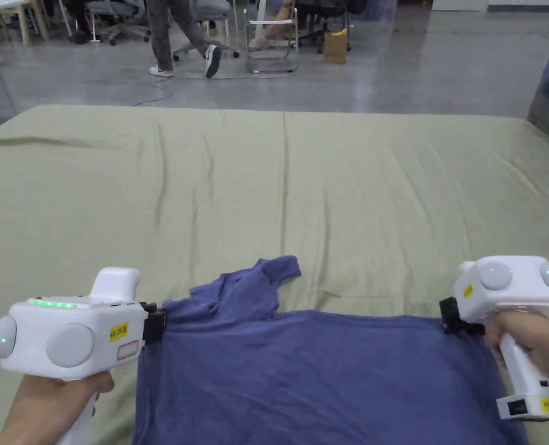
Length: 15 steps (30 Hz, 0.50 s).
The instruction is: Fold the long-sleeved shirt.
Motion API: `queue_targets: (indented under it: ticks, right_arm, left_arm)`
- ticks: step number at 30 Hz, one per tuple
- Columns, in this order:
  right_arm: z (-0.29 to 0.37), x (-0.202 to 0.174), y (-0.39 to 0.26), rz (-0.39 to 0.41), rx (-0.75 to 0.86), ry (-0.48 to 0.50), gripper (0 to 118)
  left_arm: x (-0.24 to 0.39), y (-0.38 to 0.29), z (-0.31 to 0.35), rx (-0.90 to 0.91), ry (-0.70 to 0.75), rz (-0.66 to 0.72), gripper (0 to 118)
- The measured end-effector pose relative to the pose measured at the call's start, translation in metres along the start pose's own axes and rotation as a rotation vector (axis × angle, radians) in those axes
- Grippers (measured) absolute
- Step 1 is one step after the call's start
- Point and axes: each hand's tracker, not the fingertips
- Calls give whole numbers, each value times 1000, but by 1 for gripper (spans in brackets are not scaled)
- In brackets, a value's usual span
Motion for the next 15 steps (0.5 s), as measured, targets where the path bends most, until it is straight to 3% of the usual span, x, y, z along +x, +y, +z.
queue_targets:
  ticks: [3, 8, 11, 15]
  right_arm:
    - [-11, -1, -1, 14, 42, -7, 0]
    - [48, 7, 2, 50, 143, 15, 0]
    - [130, 20, 17, 62, 290, 85, 0]
    - [283, 30, 41, 74, 554, 155, 0]
  left_arm:
    - [1, 1, -6, -9, 8, 6, 0]
    - [-5, 29, 4, 73, 30, 72, 0]
    - [-3, 76, 33, 148, -25, 91, 1]
    - [15, 163, 100, 350, -5, -24, 0]
